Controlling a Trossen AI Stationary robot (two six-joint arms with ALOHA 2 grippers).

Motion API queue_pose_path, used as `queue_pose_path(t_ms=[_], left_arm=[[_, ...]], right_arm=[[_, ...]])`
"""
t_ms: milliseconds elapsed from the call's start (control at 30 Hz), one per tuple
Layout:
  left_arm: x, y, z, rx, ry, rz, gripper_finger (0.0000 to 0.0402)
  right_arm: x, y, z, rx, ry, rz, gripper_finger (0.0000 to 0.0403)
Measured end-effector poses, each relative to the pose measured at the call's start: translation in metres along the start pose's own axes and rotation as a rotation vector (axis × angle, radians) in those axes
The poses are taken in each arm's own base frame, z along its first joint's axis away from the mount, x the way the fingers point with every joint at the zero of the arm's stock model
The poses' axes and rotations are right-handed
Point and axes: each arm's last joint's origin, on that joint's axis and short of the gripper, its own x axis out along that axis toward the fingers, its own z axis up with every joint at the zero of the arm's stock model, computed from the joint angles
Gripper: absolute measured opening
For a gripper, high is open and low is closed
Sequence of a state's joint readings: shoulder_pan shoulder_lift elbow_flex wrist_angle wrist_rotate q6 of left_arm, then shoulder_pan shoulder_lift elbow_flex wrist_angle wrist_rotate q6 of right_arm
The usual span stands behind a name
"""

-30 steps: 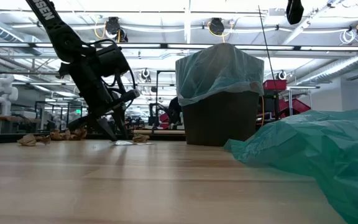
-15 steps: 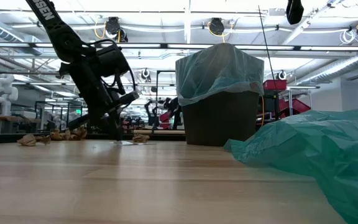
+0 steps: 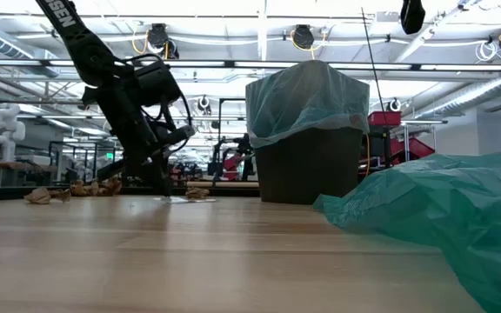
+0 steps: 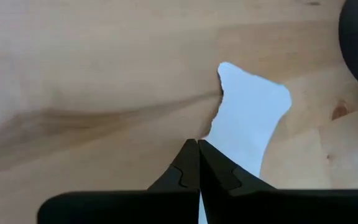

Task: Place trash/remove bag and relplace
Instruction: Put the brown napkin into the black trash bin

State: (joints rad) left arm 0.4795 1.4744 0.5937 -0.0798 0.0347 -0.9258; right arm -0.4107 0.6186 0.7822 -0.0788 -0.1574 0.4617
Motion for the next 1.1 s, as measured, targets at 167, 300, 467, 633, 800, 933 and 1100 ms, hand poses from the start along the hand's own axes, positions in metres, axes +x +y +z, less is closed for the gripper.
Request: queue_pose_path(t_ms=[167,300,467,633,800,933,1100], left_arm=[[-0.009,-0.011,0.002,0.069,-0.017,-0.05,0.0001],[-0.017,-0.02,0.008,0.096,-0.032,-0.09,0.0001],[-0.018,-0.021,0.007,0.096,0.026,-0.092,0.0001],[-0.019,-0.008,-0.001,0.073,0.114,0.033,0.0],[-0.02,-0.007,-0.002,0.075,0.151,0.034,0.0],[-0.035,-0.023,0.012,0.149,0.096,-0.049,0.0005],[-0.061,-0.049,0.051,0.29,-0.147,-0.049,0.0007]], right_arm=[[0.0,0.0,0.0,0.009,0.0,0.0,0.0],[0.0,0.0,0.0,0.013,0.0,0.0,0.0],[0.003,0.0,-0.002,0.056,0.038,0.04,0.0],[0.012,-0.003,-0.007,0.065,0.083,0.047,0.0],[0.021,-0.006,-0.011,0.071,0.113,0.032,0.0],[0.025,-0.008,-0.013,0.072,0.127,0.025,0.0],[0.027,-0.009,-0.014,0.073,0.137,0.024,0.0]])
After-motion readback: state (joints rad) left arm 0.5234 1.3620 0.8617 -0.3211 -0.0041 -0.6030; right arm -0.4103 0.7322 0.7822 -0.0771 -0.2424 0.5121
